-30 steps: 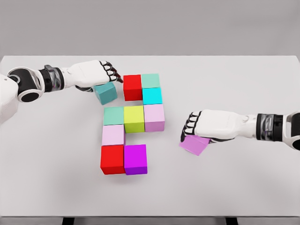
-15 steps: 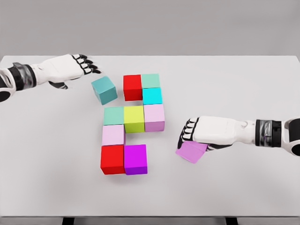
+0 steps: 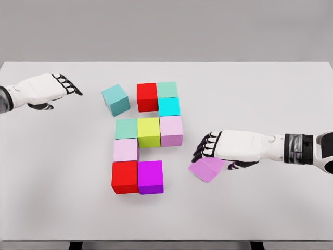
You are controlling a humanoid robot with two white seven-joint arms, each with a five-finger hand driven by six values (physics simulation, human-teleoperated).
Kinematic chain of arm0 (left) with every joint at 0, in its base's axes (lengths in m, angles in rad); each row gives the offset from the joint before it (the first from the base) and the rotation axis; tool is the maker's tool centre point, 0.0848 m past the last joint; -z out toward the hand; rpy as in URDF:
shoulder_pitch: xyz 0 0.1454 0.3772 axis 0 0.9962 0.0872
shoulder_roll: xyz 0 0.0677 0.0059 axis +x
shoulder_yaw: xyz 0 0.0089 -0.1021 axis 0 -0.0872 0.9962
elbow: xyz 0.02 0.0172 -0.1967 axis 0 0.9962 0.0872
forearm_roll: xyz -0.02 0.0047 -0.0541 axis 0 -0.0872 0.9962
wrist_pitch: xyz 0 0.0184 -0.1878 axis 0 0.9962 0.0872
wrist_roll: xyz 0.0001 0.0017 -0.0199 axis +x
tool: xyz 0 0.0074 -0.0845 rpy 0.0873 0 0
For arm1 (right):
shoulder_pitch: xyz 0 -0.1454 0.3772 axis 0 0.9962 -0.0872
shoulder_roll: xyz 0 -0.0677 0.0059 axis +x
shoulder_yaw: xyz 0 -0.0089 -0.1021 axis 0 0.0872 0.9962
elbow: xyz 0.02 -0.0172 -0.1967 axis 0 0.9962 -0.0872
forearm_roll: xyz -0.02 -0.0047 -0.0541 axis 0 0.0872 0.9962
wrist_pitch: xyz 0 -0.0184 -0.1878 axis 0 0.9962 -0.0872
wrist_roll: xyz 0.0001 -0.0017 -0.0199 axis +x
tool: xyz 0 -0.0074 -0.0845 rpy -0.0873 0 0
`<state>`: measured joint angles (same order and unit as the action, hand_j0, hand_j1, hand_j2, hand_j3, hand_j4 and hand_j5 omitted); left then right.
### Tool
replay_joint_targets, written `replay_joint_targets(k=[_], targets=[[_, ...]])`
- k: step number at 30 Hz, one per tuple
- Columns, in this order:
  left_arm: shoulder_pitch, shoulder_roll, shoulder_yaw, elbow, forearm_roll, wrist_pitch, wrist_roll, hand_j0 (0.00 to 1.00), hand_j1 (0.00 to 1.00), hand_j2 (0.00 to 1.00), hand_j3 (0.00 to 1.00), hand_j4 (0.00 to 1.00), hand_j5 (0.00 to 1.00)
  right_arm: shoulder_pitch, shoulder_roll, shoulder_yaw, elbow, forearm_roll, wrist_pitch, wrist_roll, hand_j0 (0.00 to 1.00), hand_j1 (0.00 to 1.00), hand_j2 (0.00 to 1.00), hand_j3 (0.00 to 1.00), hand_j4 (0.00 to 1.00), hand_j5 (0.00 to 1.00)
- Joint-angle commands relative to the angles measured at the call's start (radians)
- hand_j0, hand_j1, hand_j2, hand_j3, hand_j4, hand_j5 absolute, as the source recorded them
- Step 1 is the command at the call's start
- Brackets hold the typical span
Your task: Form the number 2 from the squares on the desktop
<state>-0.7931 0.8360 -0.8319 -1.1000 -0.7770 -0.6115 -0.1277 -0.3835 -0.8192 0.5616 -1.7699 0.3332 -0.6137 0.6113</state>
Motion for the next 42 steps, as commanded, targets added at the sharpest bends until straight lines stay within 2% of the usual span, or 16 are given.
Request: replay_joint_targets(k=[1,10,15,19,27,32,42], targets=[[0.0,-0.001,-0.001,0.0,0.002,0.001,0.0,0.85,0.85,0.85,0.85,0.85,0.85,0.0,-0.003,0.0,0.0,-0.006,0.003,0.0,0.98,0.98,0.98,0.98,0.98,0.98],[0.0,-0.067,-0.021,0.006,-0.011,0.001,-0.007,0.84,0.84,0.84,0.84,0.84,0.84,0.0,-0.009,-0.028,0.0,-0.011,0.003,0.0,0.99,0.99,0.99,0.99,0.99,0.99],[-0.003,-0.072,-0.027,0.009,-0.014,0.001,-0.009,0.84,0.84,0.84,0.84,0.84,0.84,0.003,-0.023,-0.153,0.003,0.0,0.003,0.0,0.99,0.99,0.99,0.99,0.99,0.99],[-0.005,-0.095,-0.027,0.034,-0.024,0.001,-0.01,0.84,0.84,0.84,0.84,0.84,0.84,0.002,-0.023,-0.201,0.007,0.043,0.003,0.0,0.99,0.99,0.99,0.99,0.99,0.99],[-0.012,-0.149,-0.027,0.083,-0.033,0.001,-0.033,0.84,0.84,0.84,0.84,0.84,0.84,-0.002,-0.161,-0.203,0.006,0.047,0.003,0.0,0.99,0.99,0.99,0.99,0.99,0.99],[-0.021,-0.172,-0.027,0.118,-0.033,0.001,-0.044,0.84,0.84,0.84,0.84,0.84,0.84,0.0,-0.189,-0.201,0.003,0.05,0.003,0.0,0.99,0.99,0.99,0.99,0.99,0.99],[-0.023,-0.173,-0.027,0.126,-0.033,0.001,-0.044,0.85,0.85,0.85,0.85,0.85,0.85,-0.003,-0.17,-0.187,0.004,0.102,0.003,0.0,0.99,0.99,0.99,0.99,0.99,0.99]])
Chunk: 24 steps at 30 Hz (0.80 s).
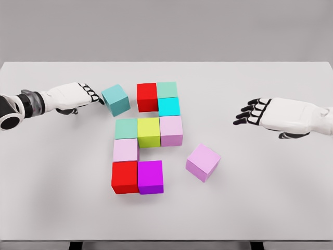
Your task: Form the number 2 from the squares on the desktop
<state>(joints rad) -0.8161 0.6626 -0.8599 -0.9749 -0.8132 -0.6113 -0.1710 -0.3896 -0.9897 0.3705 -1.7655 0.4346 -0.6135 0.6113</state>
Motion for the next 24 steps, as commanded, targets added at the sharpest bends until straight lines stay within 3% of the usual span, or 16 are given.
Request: replay_joint_targets(k=[1,2,5,8,13,18,24], targets=[[0.0,0.0,0.001,-0.001,0.003,0.0,-0.001,0.85,0.85,0.85,0.85,0.85,0.85,-0.003,0.002,0.008,0.0,0.003,0.003,0.0,0.99,0.99,0.99,0.99,0.99,0.99],[0.0,0.0,0.001,-0.001,0.003,0.0,-0.001,0.85,0.85,0.85,0.85,0.85,0.85,-0.014,-0.001,0.042,0.0,0.004,0.003,0.0,0.99,0.99,0.99,0.99,0.99,0.99],[0.0,0.0,0.001,-0.005,0.003,0.0,-0.001,0.85,0.85,0.85,0.85,0.85,0.85,-0.158,-0.012,0.208,0.012,0.016,0.003,0.0,0.99,0.99,0.99,0.99,0.99,0.99],[-0.002,-0.008,0.001,-0.007,0.003,0.0,-0.001,0.85,0.85,0.85,0.85,0.85,0.85,-0.267,-0.009,0.343,0.095,0.016,0.003,0.0,0.98,0.98,0.98,0.98,0.98,0.98],[-0.002,-0.011,0.001,-0.008,0.003,0.0,-0.001,0.85,0.85,0.85,0.85,0.85,0.85,-0.425,0.002,0.545,0.158,0.016,0.003,0.0,0.84,0.84,0.84,0.84,0.84,0.84],[-0.002,-0.012,0.001,-0.008,0.003,0.0,-0.001,0.85,0.85,0.85,0.85,0.85,0.85,-0.431,0.069,0.574,0.205,0.069,0.003,0.0,0.69,0.69,0.69,0.69,0.69,0.69],[-0.011,-0.012,0.001,0.009,0.003,0.0,-0.001,0.85,0.85,0.85,0.85,0.85,0.85,-0.431,0.097,0.576,0.19,0.088,0.003,0.0,0.66,0.66,0.66,0.66,0.66,0.66]])
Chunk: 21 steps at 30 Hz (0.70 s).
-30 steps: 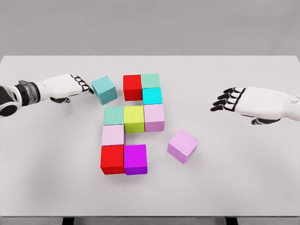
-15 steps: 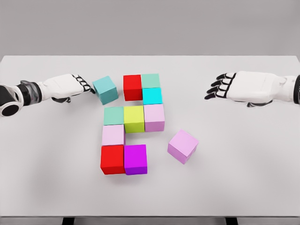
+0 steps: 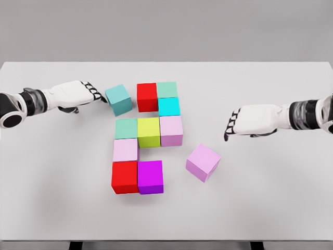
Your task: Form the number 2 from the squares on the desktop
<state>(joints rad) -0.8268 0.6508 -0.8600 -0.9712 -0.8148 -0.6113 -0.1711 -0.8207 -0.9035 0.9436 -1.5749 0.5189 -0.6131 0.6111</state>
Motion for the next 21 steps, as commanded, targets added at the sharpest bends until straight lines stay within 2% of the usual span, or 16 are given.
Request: replay_joint_targets(k=[1,7,11,18,21], targets=[[0.0,0.001,0.001,0.006,0.005,0.0,-0.001,0.85,0.85,0.85,0.85,0.85,0.85,0.0,0.014,0.003,0.0,0.007,0.002,0.0,0.65,0.65,0.65,0.65,0.65,0.65],[-0.012,-0.028,0.001,0.034,-0.001,0.0,-0.001,0.85,0.85,0.85,0.85,0.85,0.85,0.0,0.048,0.001,0.0,0.021,0.002,0.0,0.65,0.65,0.65,0.65,0.65,0.65],[-0.012,-0.039,0.001,0.034,-0.001,0.0,-0.002,0.85,0.85,0.85,0.85,0.85,0.85,0.003,0.04,0.003,-0.088,0.024,0.002,0.0,0.65,0.65,0.65,0.65,0.65,0.65],[-0.014,-0.039,0.001,0.034,-0.007,0.0,-0.002,0.85,0.85,0.85,0.85,0.85,0.85,0.009,0.063,0.004,-0.079,0.036,0.002,0.0,0.65,0.65,0.65,0.65,0.65,0.65],[-0.021,-0.04,0.001,0.049,-0.007,0.0,-0.002,0.85,0.85,0.85,0.85,0.85,0.85,0.009,0.087,0.003,-0.033,0.043,0.002,0.0,0.64,0.64,0.64,0.64,0.64,0.64]])
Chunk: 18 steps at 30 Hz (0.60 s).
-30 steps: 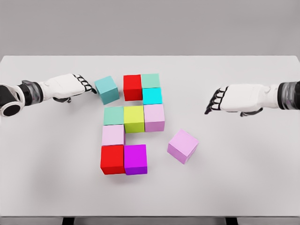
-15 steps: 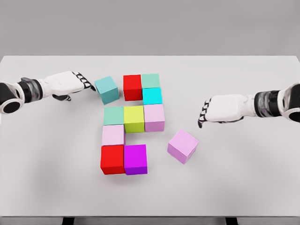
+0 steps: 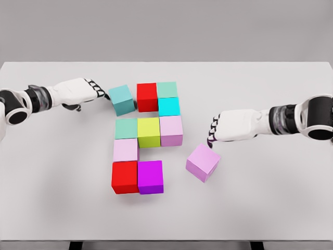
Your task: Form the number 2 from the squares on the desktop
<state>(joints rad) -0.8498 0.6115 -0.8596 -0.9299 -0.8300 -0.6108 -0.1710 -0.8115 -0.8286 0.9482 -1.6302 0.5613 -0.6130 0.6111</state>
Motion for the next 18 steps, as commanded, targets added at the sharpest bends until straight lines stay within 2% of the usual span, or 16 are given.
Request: replay_joint_targets(k=[1,11,14,18], targets=[[0.0,-0.006,0.001,0.008,0.008,0.0,-0.002,0.86,0.86,0.86,0.86,0.86,0.86,0.0,0.022,0.0,0.033,0.002,0.002,0.0,0.64,0.64,0.64,0.64,0.64,0.64],[-0.005,-0.015,0.001,0.008,0.008,0.0,-0.002,0.86,0.86,0.86,0.86,0.86,0.86,0.006,0.039,0.0,0.021,0.014,0.002,0.0,0.64,0.64,0.64,0.64,0.64,0.64],[-0.005,-0.015,0.001,0.008,0.008,0.0,-0.002,0.87,0.87,0.87,0.87,0.87,0.87,0.018,0.029,0.009,-0.02,0.015,0.002,0.0,0.64,0.64,0.64,0.64,0.64,0.64],[-0.005,-0.015,0.001,0.008,0.008,0.0,-0.002,0.87,0.87,0.87,0.87,0.87,0.87,0.02,0.028,0.015,-0.036,0.015,0.002,0.0,0.64,0.64,0.64,0.64,0.64,0.64]])
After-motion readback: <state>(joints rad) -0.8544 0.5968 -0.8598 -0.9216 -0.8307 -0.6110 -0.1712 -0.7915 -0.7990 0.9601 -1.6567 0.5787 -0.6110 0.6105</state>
